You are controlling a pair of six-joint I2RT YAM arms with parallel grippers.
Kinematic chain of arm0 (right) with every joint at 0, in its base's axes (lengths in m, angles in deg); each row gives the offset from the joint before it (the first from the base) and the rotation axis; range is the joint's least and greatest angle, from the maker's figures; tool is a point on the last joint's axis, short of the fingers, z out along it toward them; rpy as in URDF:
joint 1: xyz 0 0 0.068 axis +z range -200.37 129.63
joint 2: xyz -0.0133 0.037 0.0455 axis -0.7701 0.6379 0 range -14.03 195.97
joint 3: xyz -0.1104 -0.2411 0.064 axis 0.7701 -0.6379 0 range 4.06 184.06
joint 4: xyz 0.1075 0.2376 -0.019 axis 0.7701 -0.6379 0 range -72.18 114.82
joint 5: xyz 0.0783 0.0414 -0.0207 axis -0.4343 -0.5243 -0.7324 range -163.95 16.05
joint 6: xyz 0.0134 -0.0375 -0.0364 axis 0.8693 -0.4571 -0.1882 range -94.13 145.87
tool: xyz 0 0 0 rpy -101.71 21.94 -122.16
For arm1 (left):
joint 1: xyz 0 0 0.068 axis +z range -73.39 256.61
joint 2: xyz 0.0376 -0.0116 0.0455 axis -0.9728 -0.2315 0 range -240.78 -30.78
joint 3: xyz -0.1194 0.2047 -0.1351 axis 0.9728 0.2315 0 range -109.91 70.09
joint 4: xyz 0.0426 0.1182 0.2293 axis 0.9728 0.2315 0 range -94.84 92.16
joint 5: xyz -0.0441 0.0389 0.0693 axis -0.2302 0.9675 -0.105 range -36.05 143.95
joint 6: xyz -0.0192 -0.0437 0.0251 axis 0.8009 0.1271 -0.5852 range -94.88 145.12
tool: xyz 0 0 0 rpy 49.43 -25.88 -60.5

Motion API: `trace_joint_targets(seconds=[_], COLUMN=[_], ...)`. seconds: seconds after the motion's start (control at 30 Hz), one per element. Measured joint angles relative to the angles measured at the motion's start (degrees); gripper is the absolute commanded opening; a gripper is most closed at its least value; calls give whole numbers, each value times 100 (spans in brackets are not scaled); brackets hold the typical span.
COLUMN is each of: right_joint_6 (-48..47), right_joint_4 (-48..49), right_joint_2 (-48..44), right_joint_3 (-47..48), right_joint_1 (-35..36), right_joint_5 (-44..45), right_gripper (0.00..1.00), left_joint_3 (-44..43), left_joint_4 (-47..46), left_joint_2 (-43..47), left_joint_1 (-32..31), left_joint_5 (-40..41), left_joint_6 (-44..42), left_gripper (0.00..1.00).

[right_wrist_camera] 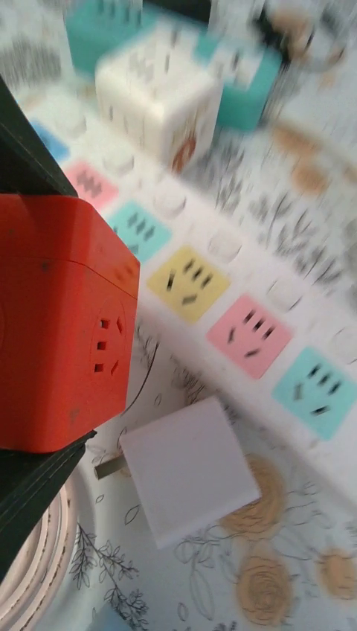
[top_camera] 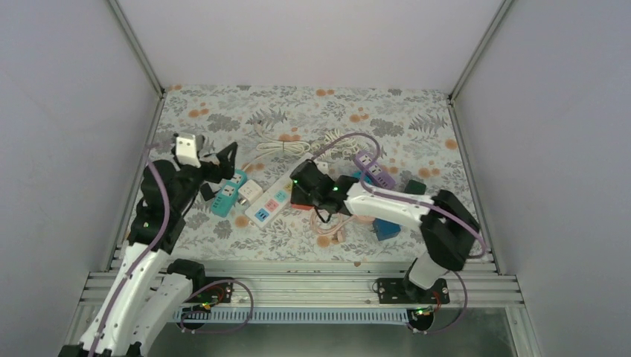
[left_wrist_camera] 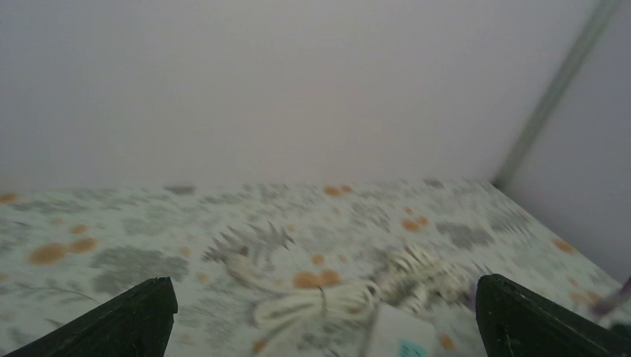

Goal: Insert the plug

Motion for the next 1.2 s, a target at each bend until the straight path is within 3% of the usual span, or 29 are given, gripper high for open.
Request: trace_joint_targets(seconds=[0.27, 0.5, 0.67, 0.9, 1.2], right_joint_6=[-192, 280, 1054, 2186, 2791], right_joint_4=[1097, 2000, 2594, 3062, 3370], right_joint_2=[-1541, -2494, -2640, -2518, -2146], right_joint_3=[-433, -737, -758, -706, -511], right_joint_1=[-90, -859, -1143, -1132, -1139], right_joint_5=[-337, -1189, -1644, -2015, -2081], right_gripper=[65, 66, 66, 65, 66], left_joint_3=[-42, 227, 306, 367, 348], left_joint_4=[-98, -887, -1473, -2791, -4081], left_joint_2=[-933, -951, -1137, -1779, -3032], left_joint_1=[-94, -691, -1561, -3147, -3510], left_joint_5=[-1585, -1867, -1209, 435, 1827], left_joint_6=[245, 664, 634, 90, -195], left_gripper=[100, 100, 100, 100, 97])
